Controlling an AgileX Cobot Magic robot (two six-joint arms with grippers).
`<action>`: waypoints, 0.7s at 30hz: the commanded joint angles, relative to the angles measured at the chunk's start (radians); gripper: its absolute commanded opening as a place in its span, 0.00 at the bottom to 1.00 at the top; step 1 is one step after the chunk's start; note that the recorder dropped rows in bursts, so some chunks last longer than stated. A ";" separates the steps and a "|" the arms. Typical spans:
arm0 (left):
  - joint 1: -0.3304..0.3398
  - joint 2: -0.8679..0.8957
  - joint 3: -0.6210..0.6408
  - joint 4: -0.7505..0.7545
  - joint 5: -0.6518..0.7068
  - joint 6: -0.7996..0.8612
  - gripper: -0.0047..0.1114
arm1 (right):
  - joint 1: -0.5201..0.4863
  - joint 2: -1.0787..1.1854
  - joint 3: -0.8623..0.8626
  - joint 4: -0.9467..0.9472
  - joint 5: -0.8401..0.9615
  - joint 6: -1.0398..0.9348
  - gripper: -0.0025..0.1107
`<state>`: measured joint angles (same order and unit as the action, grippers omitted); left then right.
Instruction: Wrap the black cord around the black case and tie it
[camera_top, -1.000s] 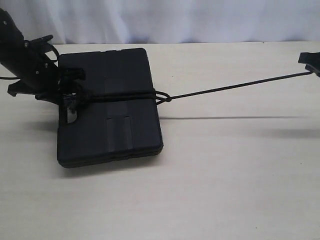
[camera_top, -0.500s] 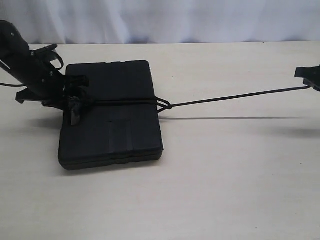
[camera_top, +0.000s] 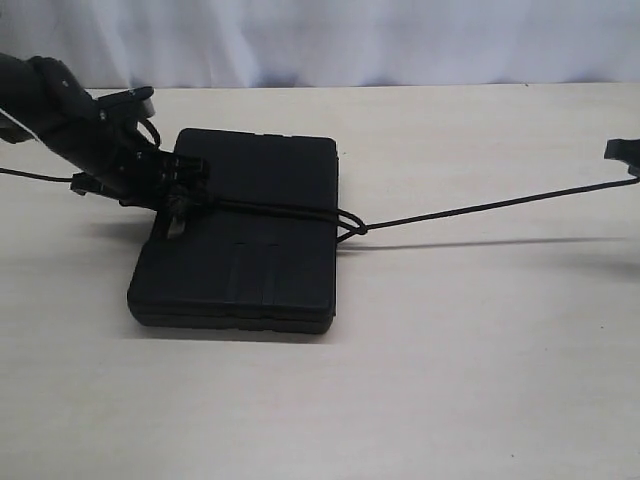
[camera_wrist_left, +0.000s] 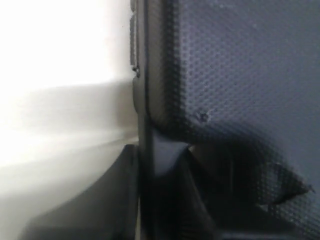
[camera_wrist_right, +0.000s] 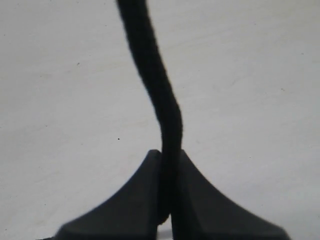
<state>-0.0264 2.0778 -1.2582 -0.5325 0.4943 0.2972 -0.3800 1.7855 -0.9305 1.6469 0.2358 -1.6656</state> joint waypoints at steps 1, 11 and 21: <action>0.002 -0.006 -0.005 0.015 -0.064 0.042 0.18 | -0.016 -0.006 -0.011 0.014 -0.052 -0.016 0.06; 0.004 -0.015 -0.028 -0.073 -0.129 0.042 0.40 | -0.014 -0.006 -0.038 0.018 0.020 -0.016 0.09; 0.009 -0.105 -0.141 -0.001 0.031 0.042 0.40 | -0.014 -0.015 -0.063 -0.014 0.078 0.054 0.62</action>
<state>-0.0210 2.0126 -1.3724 -0.5801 0.4686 0.3373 -0.3858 1.7855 -0.9879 1.6612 0.3020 -1.6293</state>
